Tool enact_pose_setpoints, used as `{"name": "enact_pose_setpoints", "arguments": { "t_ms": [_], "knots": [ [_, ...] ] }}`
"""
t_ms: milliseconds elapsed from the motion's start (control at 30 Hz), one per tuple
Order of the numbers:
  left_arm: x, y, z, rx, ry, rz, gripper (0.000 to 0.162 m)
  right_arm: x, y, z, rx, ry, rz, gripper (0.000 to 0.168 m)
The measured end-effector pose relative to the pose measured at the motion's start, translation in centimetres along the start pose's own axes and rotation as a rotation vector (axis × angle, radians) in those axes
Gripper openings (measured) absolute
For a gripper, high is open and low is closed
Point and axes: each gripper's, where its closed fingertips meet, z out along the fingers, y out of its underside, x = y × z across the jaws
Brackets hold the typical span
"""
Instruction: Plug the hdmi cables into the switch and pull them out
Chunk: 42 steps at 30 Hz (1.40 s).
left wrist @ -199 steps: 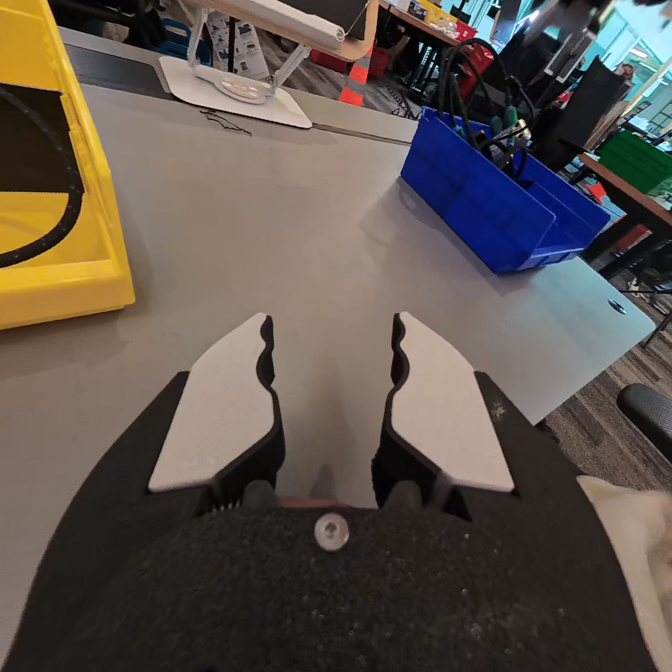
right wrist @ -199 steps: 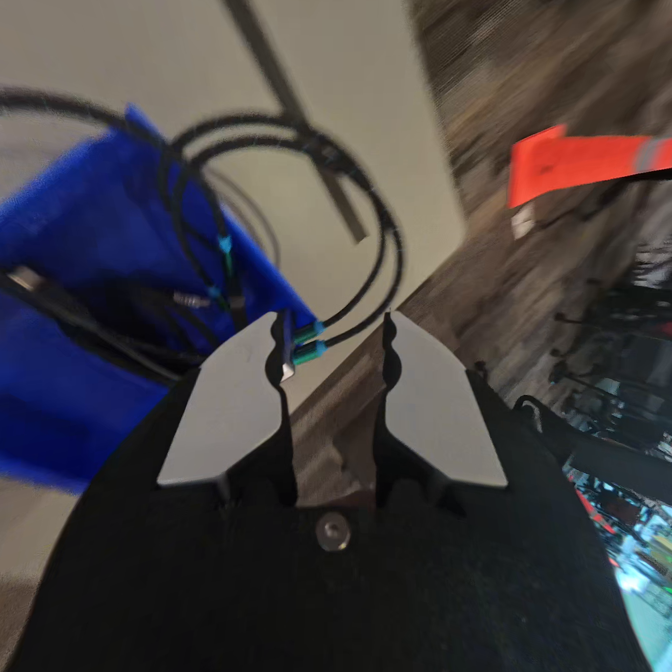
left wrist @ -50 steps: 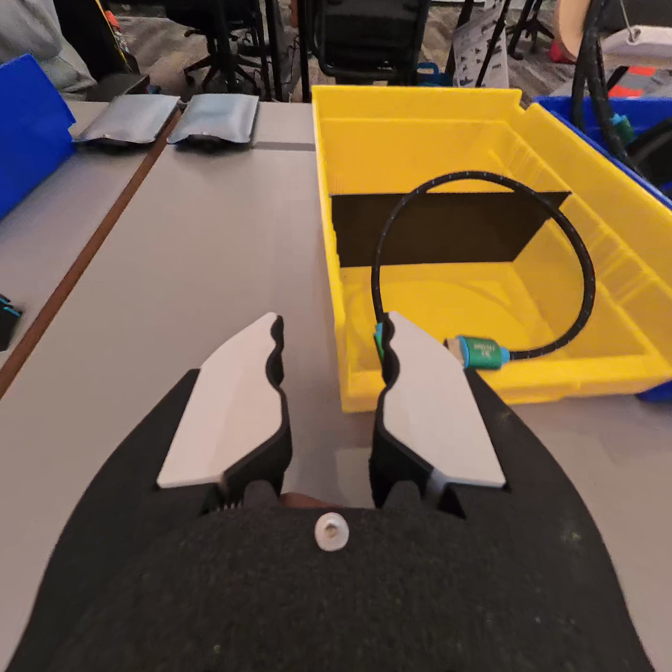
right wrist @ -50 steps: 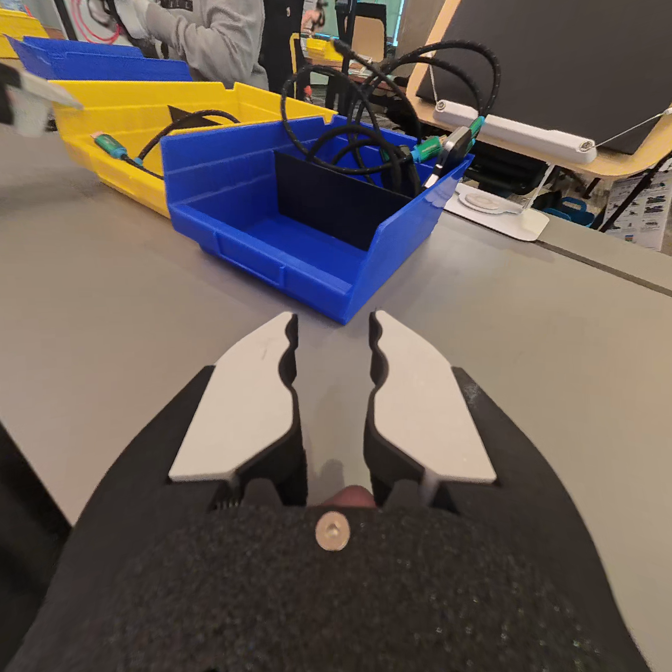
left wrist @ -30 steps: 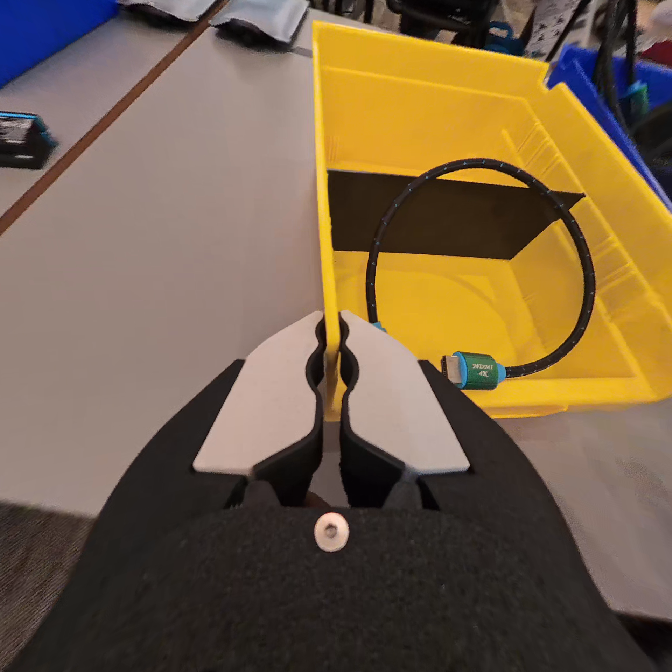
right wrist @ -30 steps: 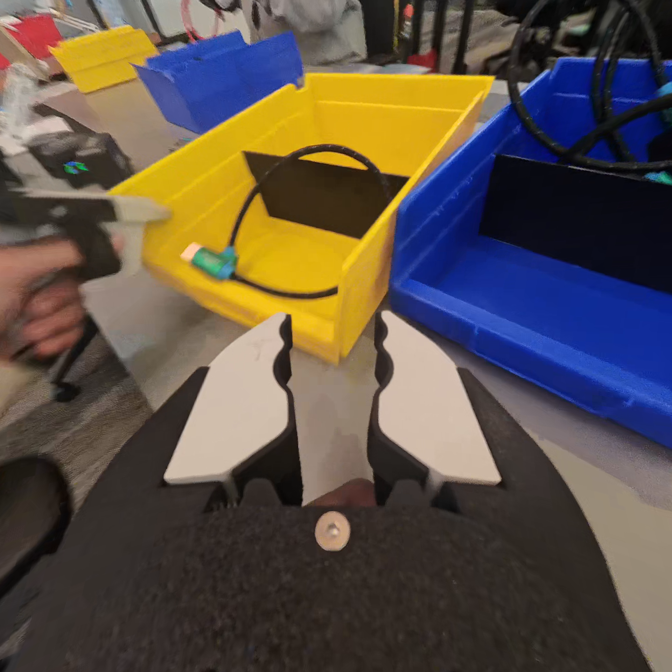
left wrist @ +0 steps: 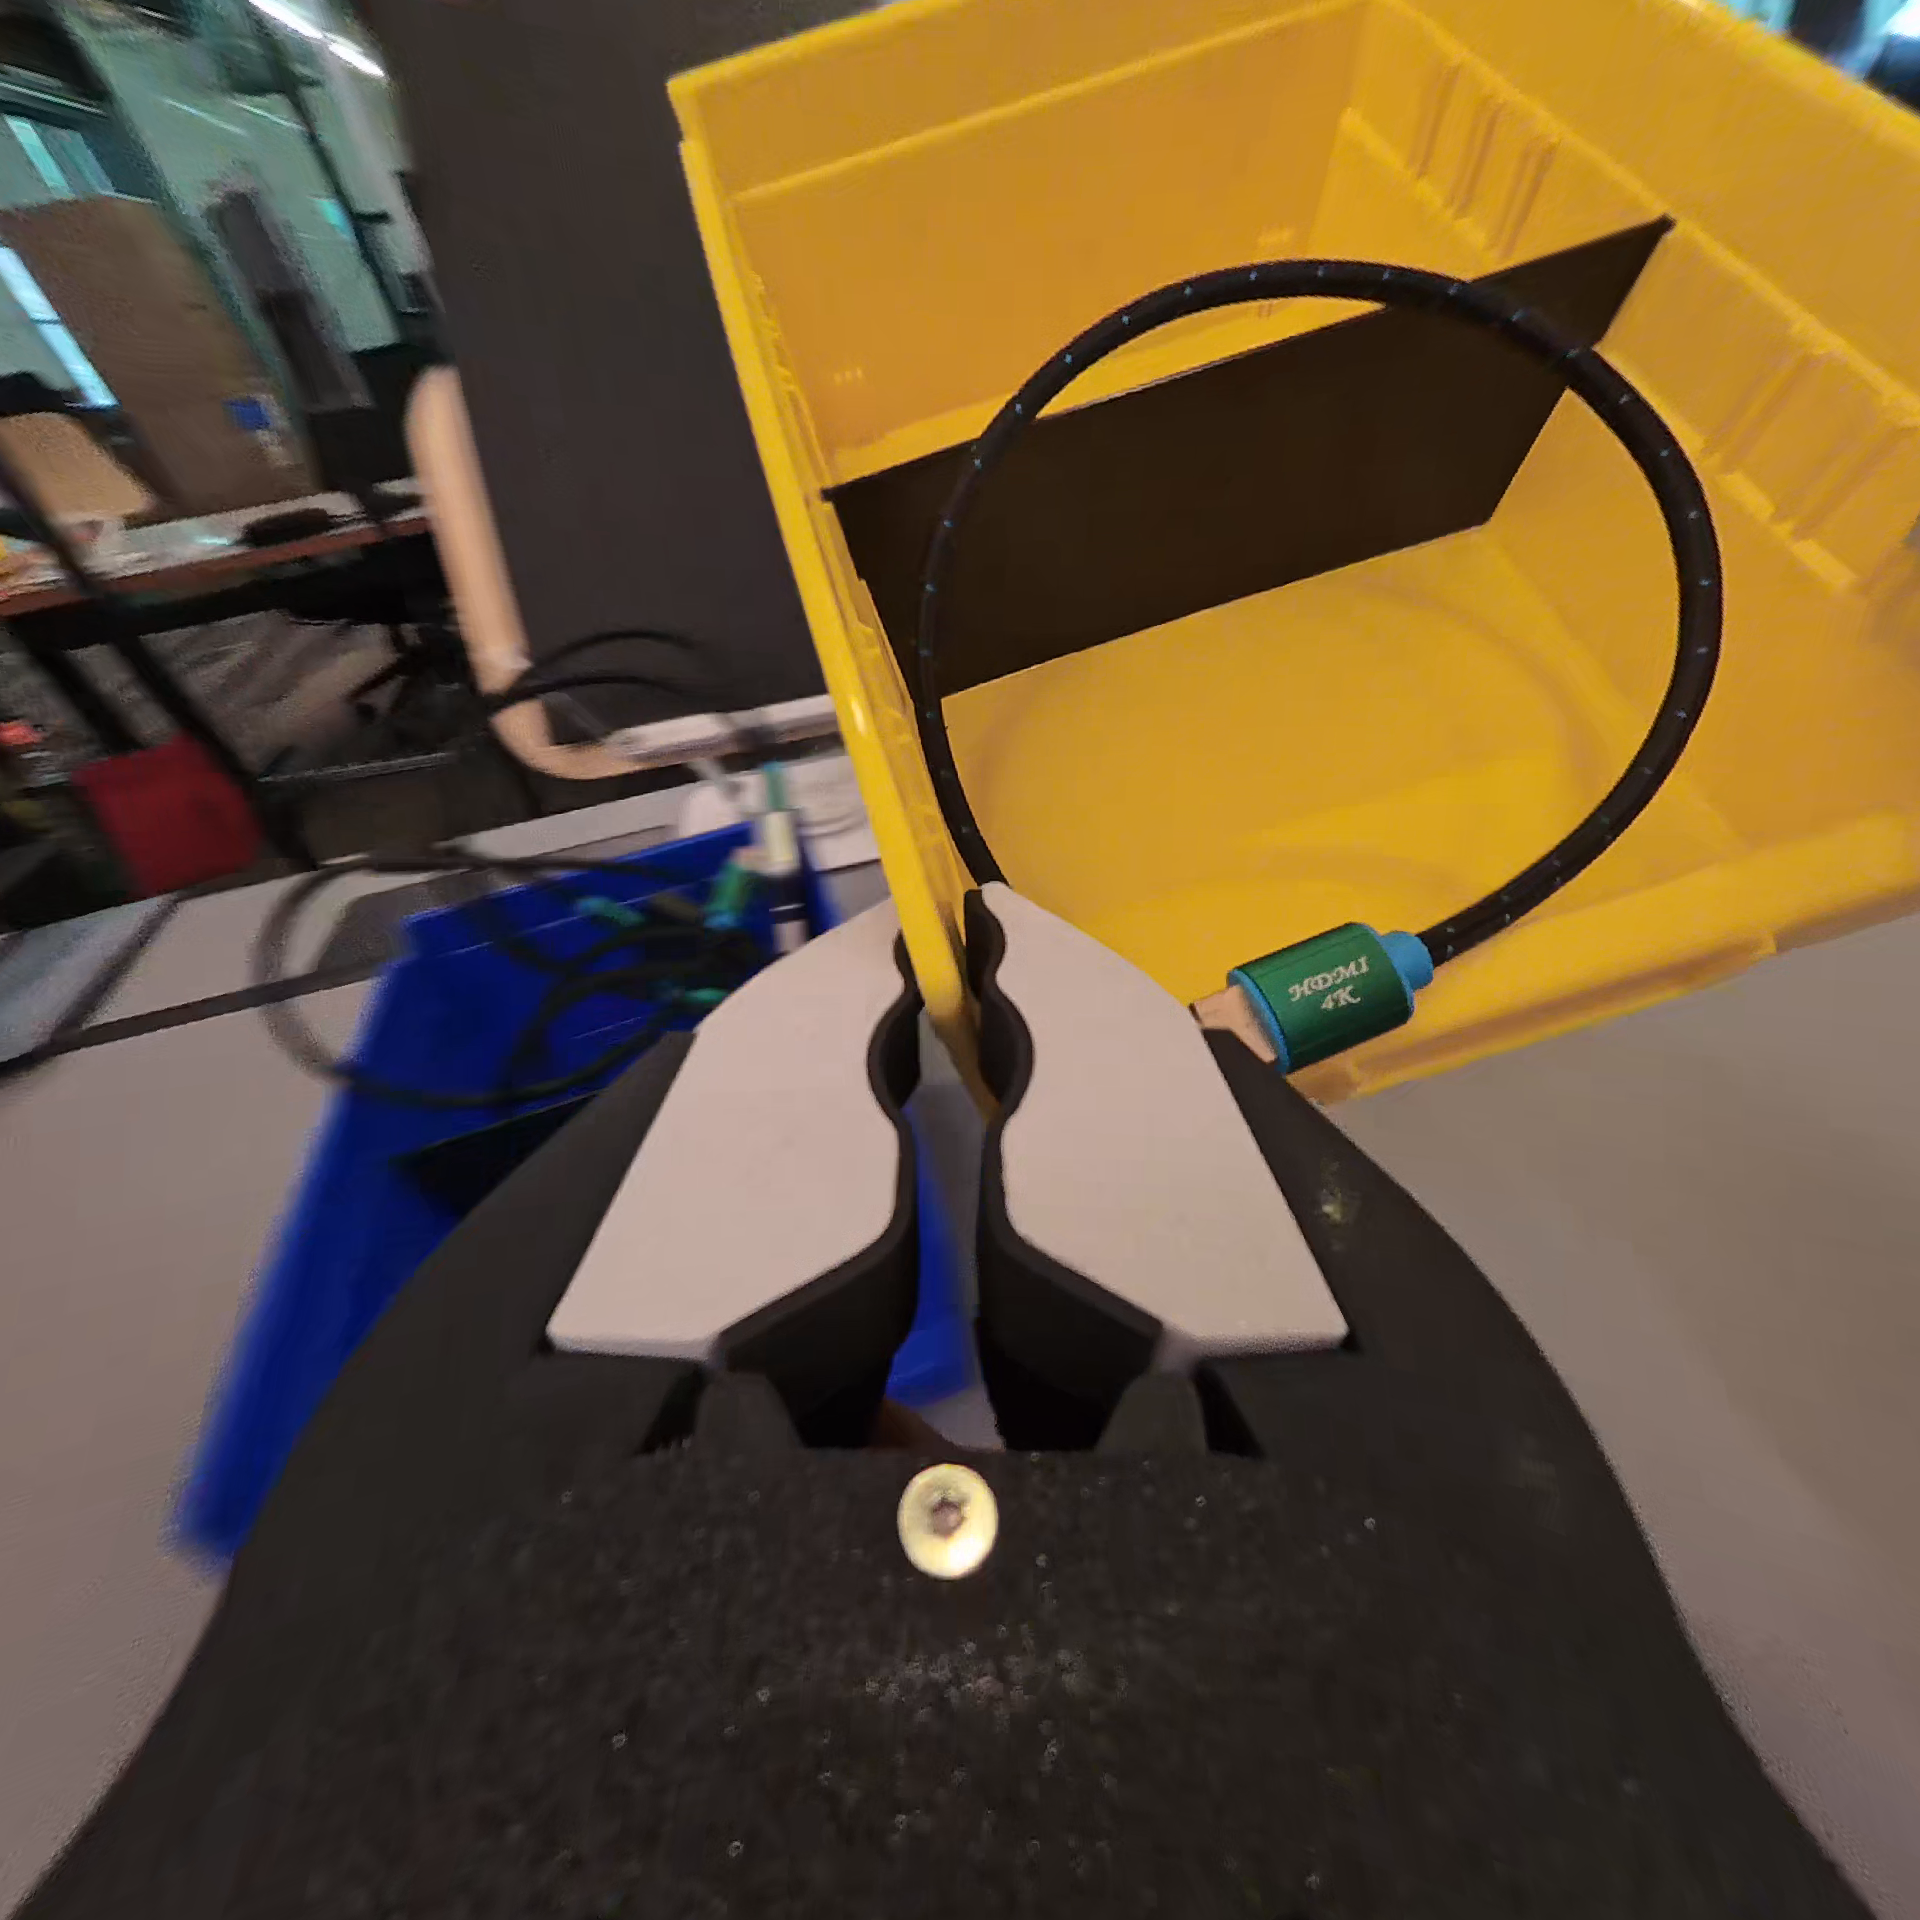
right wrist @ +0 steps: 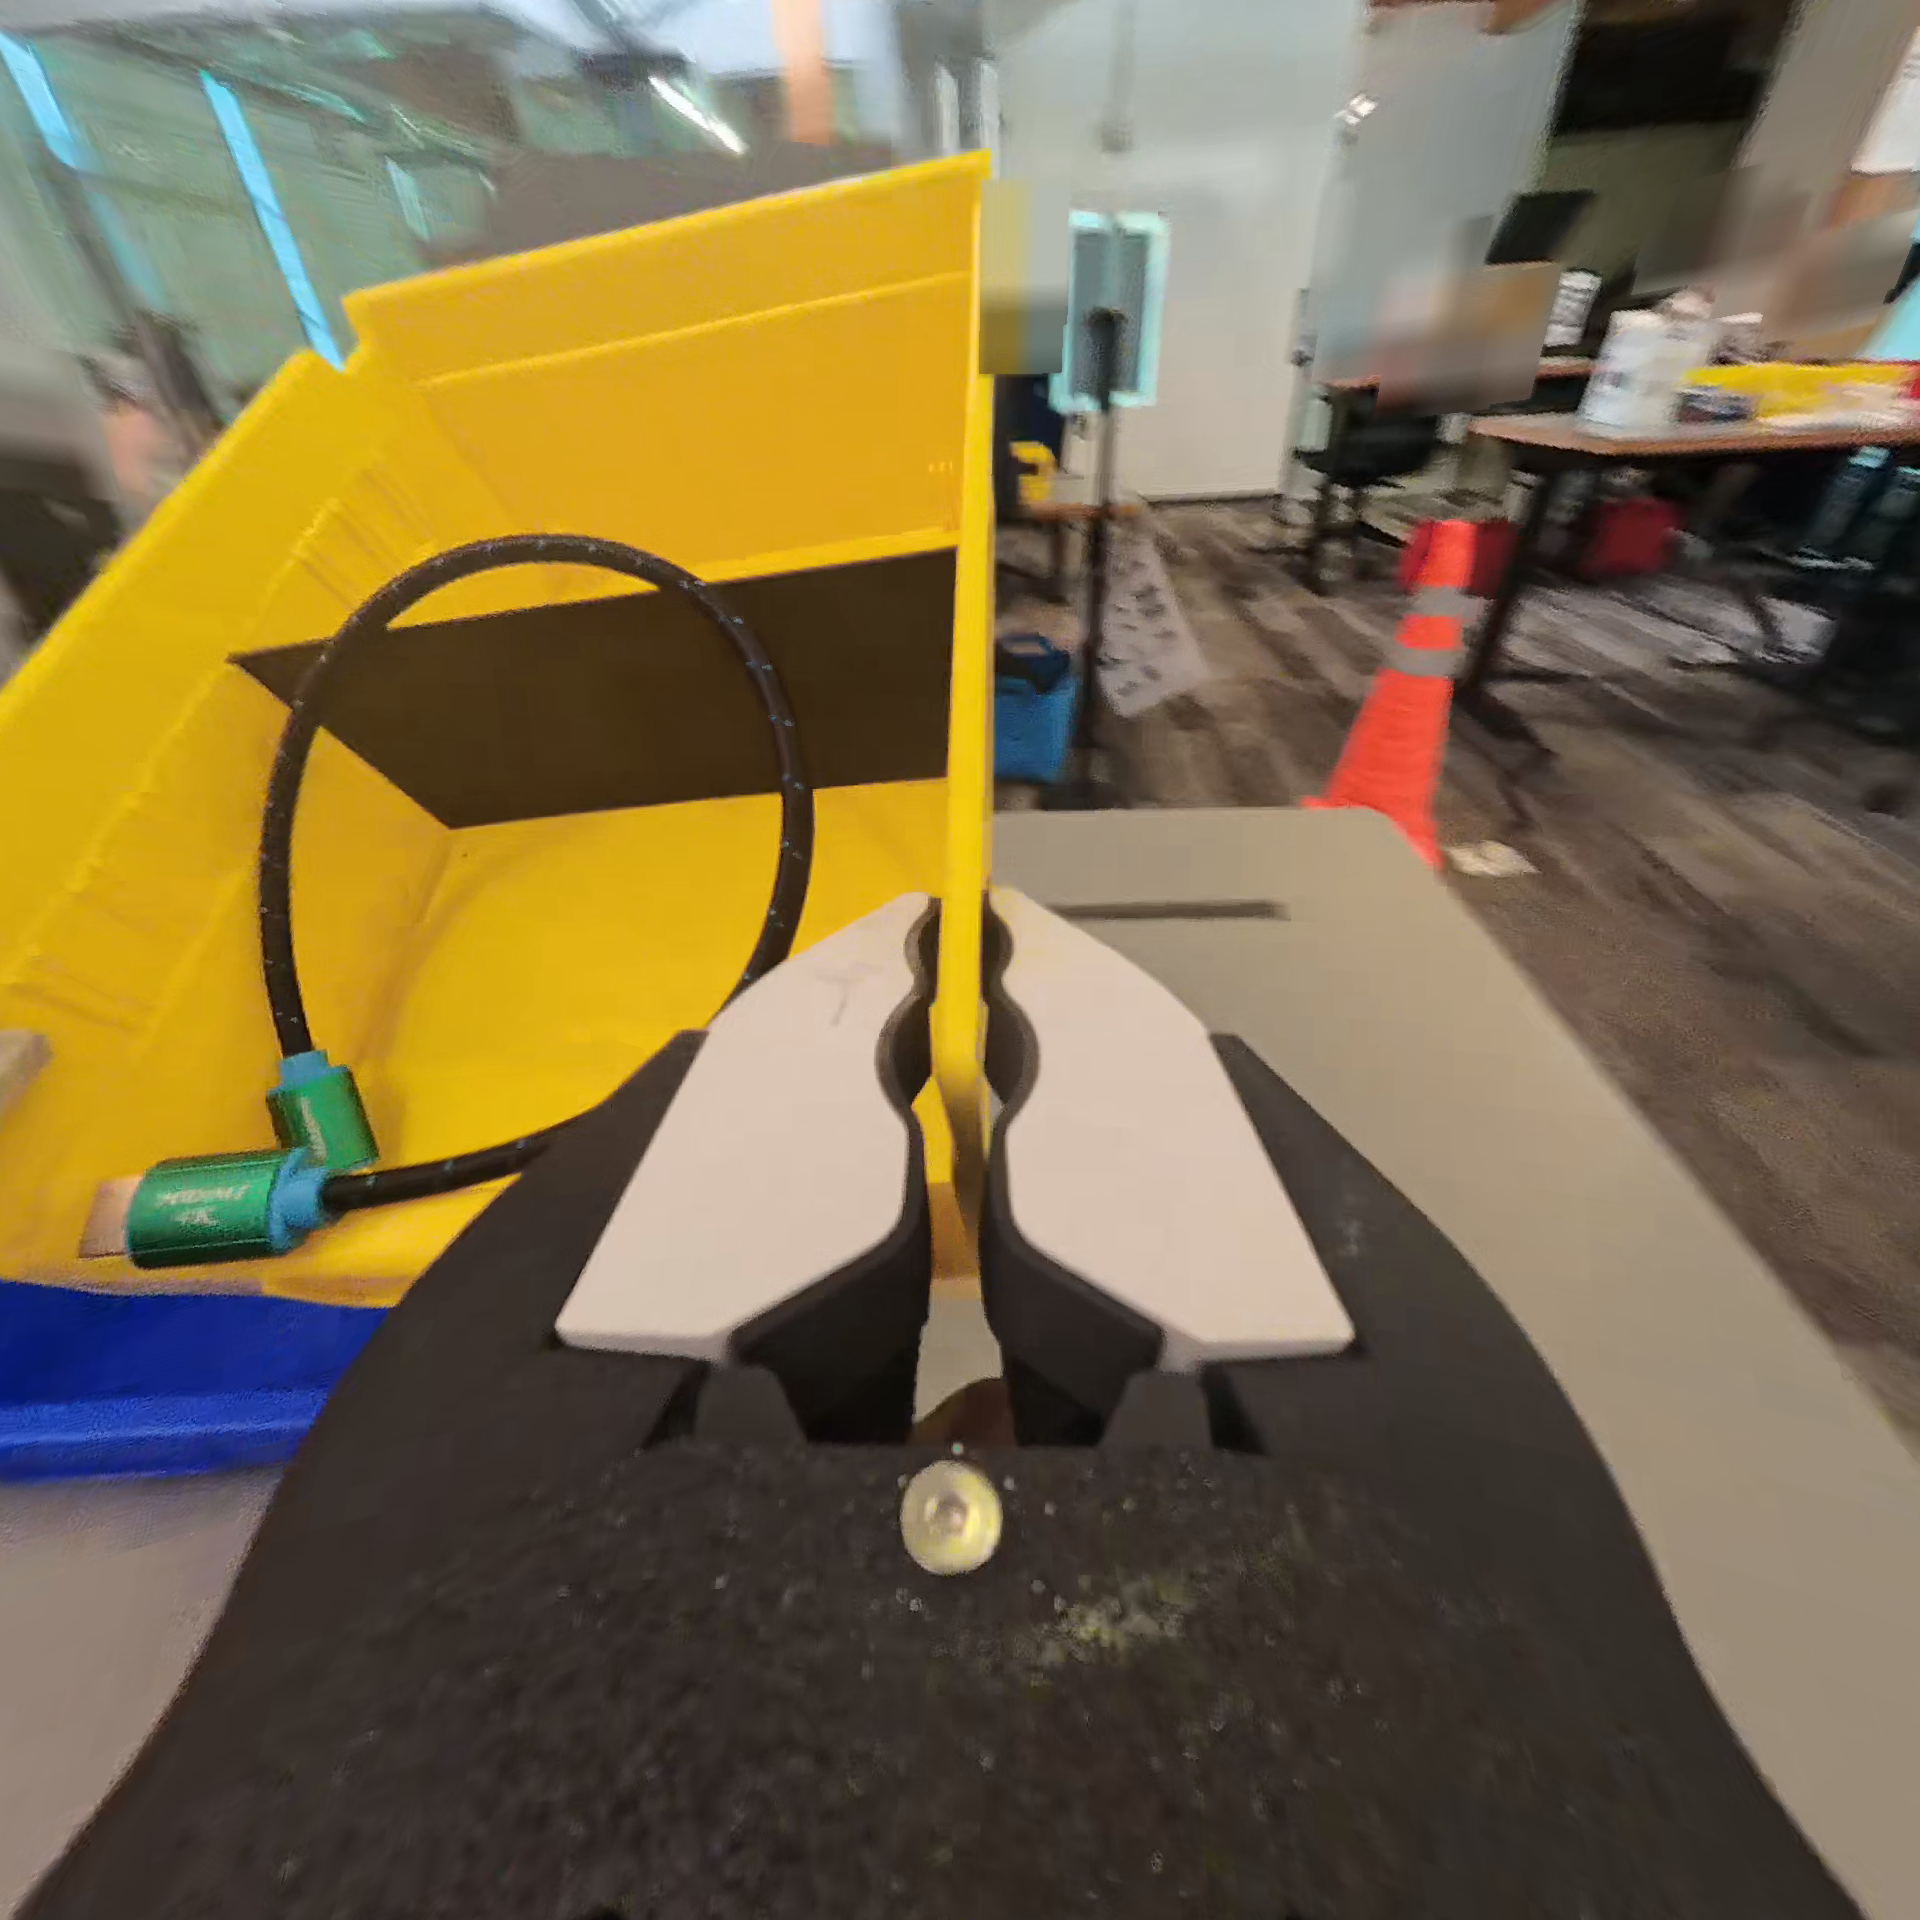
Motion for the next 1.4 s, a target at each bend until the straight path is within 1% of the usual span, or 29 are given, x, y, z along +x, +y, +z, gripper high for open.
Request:
{"name": "enact_pose_setpoints", "arguments": {
  "t_ms": [67,133,167,267,300,400,467,500,533,600,700,767,800,833,867,900,933,1000,1100,1167,1233,1300,1367,1400],
  "knots": [
    [5.5,0.8,2.8,-0.027,0.059,0.004,0.005,6.1,1.5,0.4,-0.089,0.054,-0.021,0.005],
    [10.3,2.3,5.0,-0.06,0.099,0.018,0.005,11.4,4.3,0.8,-0.194,0.079,-0.004,0.005],
    [12.2,3.2,5.9,-0.075,0.11,0.024,0.005,13.5,6.1,1.1,-0.242,0.078,0.013,0.005],
    [16.5,6.0,7.1,-0.093,0.149,0.03,0.006,18.1,11.0,2.0,-0.289,0.04,0.115,0.005],
    [17.2,6.8,7.3,-0.101,0.142,0.048,0.006,18.7,12.2,2.3,-0.289,0.015,0.145,0.005],
    [18.1,10.1,8.4,-0.179,0.157,0.04,0.007,19.7,15.3,2.9,-0.361,0.003,0.088,0.005],
    [18.3,12.4,9.1,-0.24,0.179,0.028,0.007,19.9,17.1,3.2,-0.442,0.011,0.07,0.005],
    [18.3,12.8,9.3,-0.229,0.18,0.025,0.007,19.9,18.3,3.3,-0.496,0.016,0.04,0.005],
    [18.2,12.7,9.3,-0.212,0.169,0.043,0.007,19.9,18.7,3.6,-0.484,0.017,0.023,0.005],
    [18.3,12.7,9.5,-0.227,0.167,0.055,0.007,19.8,18.7,3.8,-0.477,0.013,0.115,0.005],
    [18.6,12.7,9.6,-0.26,0.213,0.022,0.008,20.2,18.7,3.7,-0.5,0.056,0.075,0.005],
    [19.2,12.5,9.1,-0.282,0.291,-0.004,0.012,20.5,18.6,3.9,-0.498,0.078,0.087,0.006],
    [19.5,12.0,8.4,-0.266,0.347,-0.026,0.016,20.7,18.6,4.0,-0.502,0.072,0.091,0.006],
    [19.8,11.0,7.3,-0.236,0.418,-0.052,0.02,20.9,18.6,4.0,-0.516,0.065,0.102,0.006],
    [19.7,10.1,5.9,-0.216,0.487,-0.072,0.02,21.2,18.4,3.9,-0.525,0.057,0.108,0.007],
    [18.9,9.3,4.6,-0.199,0.522,-0.09,0.02,21.7,18.0,3.8,-0.513,0.066,0.107,0.012],
    [17.4,8.4,3.4,-0.171,0.535,-0.108,0.02,22.2,17.2,3.5,-0.484,0.082,0.103,0.012],
    [12.6,6.7,1.4,-0.111,0.498,-0.122,0.02,22.7,14.9,2.8,-0.413,0.111,0.077,0.017],
    [2.6,5.3,-1.2,-0.047,0.327,-0.085,0.02,21.4,10.7,1.8,-0.301,0.128,-0.013,0.022],
    [-4.9,5.6,-3.1,-0.038,0.171,-0.058,0.023,18.9,8.1,1.4,-0.239,0.11,-0.084,0.025],
    [-11.5,7.1,-5.0,-0.063,0.027,-0.062,0.024,15.0,5.9,1.4,-0.19,0.056,-0.144,0.026],
    [-16.2,9.5,-6.8,-0.105,-0.065,-0.111,0.026,9.5,4.5,1.7,-0.155,-0.04,-0.179,0.028],
    [-18.8,12.1,-7.8,-0.136,-0.102,-0.184,0.027,2.4,4.6,1.9,-0.144,-0.181,-0.214,0.025],
    [-19.4,13.4,-7.8,-0.152,-0.106,-0.221,0.027,-1.4,5.3,2.0,-0.156,-0.25,-0.253,0.025]
  ]
}}
